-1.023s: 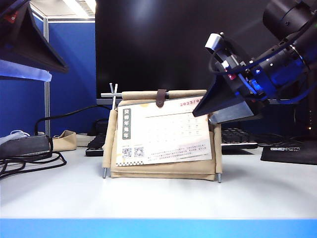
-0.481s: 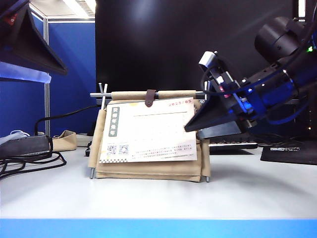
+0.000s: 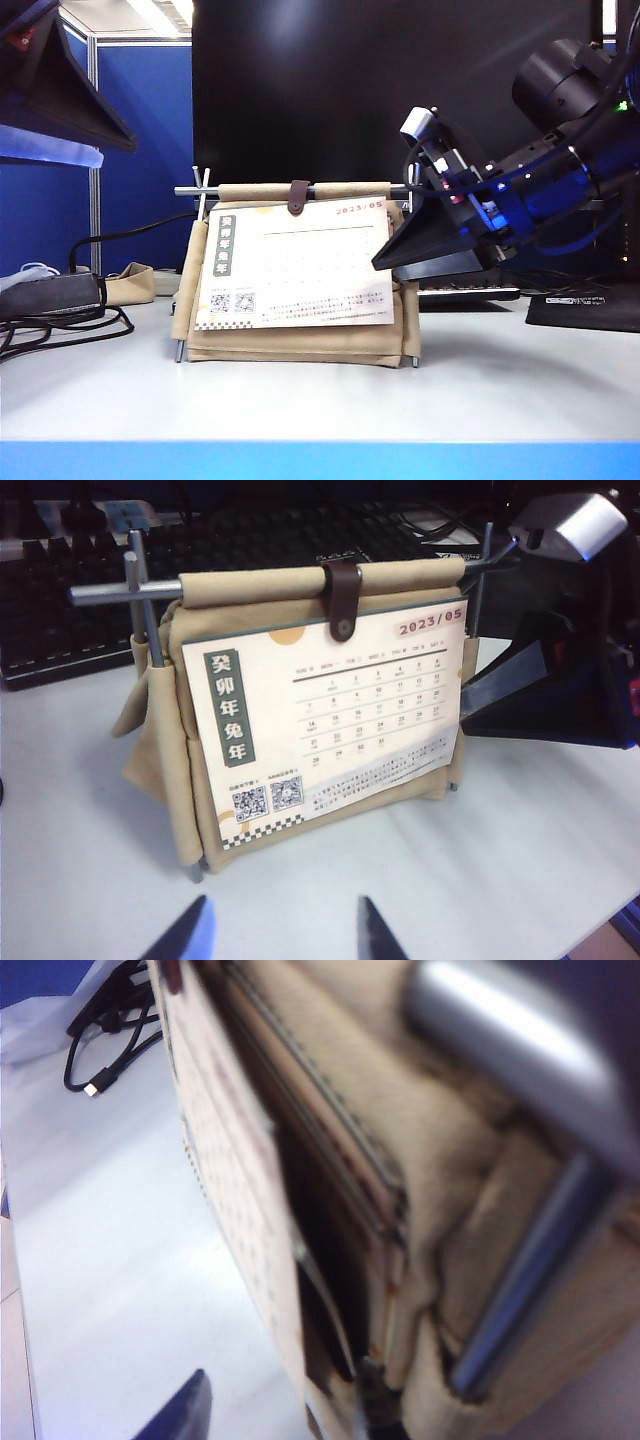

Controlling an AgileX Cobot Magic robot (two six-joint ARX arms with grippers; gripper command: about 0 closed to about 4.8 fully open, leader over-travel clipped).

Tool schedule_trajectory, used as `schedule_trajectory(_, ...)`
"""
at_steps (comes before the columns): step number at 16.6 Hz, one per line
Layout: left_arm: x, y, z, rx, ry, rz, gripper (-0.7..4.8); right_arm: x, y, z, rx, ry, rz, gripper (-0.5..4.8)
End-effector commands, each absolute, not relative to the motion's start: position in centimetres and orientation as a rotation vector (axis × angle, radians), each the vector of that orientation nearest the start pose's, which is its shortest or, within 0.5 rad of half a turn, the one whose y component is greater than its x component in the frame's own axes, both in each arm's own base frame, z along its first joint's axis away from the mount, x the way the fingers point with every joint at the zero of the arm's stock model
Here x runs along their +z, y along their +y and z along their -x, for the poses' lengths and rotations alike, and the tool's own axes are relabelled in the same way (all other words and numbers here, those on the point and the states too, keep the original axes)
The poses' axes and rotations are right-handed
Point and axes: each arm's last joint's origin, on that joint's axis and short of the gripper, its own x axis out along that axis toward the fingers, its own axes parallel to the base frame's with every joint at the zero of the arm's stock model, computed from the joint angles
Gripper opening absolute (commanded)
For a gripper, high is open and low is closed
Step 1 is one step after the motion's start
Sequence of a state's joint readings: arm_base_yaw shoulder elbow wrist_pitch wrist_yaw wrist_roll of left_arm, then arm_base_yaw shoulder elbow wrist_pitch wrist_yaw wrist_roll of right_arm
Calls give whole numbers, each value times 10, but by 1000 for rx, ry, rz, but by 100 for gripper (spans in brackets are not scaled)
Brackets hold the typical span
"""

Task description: Turn one page of the calendar.

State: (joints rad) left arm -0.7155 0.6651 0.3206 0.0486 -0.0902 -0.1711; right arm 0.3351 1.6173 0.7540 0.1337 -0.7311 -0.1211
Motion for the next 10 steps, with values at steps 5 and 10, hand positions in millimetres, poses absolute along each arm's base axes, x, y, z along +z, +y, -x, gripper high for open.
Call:
schedule_trajectory(5,214,-100,-119,-596,313,46,193,142,119,-278,1068,787,-88,62)
schedule_trajectory(10,212,-100,-119,-593,333,37,192,147,122,-279,1148,761,-167,-3)
